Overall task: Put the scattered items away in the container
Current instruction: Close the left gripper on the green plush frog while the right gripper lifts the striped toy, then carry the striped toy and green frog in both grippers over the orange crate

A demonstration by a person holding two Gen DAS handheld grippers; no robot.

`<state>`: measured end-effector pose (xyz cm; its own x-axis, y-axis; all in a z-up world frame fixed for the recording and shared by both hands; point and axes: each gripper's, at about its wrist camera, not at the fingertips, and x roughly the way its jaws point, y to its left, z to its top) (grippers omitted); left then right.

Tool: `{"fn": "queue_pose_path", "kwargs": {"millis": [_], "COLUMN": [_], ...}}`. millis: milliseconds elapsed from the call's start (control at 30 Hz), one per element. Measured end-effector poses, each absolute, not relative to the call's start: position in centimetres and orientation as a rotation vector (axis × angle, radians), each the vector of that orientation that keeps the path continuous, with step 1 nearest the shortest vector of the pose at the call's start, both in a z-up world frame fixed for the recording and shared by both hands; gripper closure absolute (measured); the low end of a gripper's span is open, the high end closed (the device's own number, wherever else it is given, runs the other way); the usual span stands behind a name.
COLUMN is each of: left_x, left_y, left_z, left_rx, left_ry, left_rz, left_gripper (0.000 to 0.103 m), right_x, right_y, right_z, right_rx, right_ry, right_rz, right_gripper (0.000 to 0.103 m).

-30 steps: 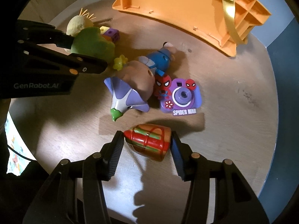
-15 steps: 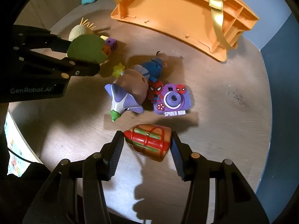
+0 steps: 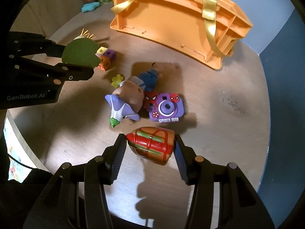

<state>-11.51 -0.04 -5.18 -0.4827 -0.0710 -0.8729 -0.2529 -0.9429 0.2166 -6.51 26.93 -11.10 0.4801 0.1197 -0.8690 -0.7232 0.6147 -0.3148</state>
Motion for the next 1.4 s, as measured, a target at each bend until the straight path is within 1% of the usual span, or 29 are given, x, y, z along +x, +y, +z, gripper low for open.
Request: {"fn": "queue_pose_path", "kwargs": {"millis": [300,1400], "left_x": [-10.9,-11.8], "left_y": [-0.5,0.5], "left_z": [-4.5,1.2], "left_rx": [-1.5,-1.363], "left_ry": [0.508,0.617], "left_rz": [2.59,2.62], "left_gripper": [0.058,0.058], "right_x": [-6.7,-5.8], "right_y": [27.0,29.1], "right_z": [-9.4,-2.4], "right_rx": [-0.767,-0.818], "right_ry": [0.885,0.683], "right_rz": [0.56,0.537], "right_gripper": [0.056,0.056]}}
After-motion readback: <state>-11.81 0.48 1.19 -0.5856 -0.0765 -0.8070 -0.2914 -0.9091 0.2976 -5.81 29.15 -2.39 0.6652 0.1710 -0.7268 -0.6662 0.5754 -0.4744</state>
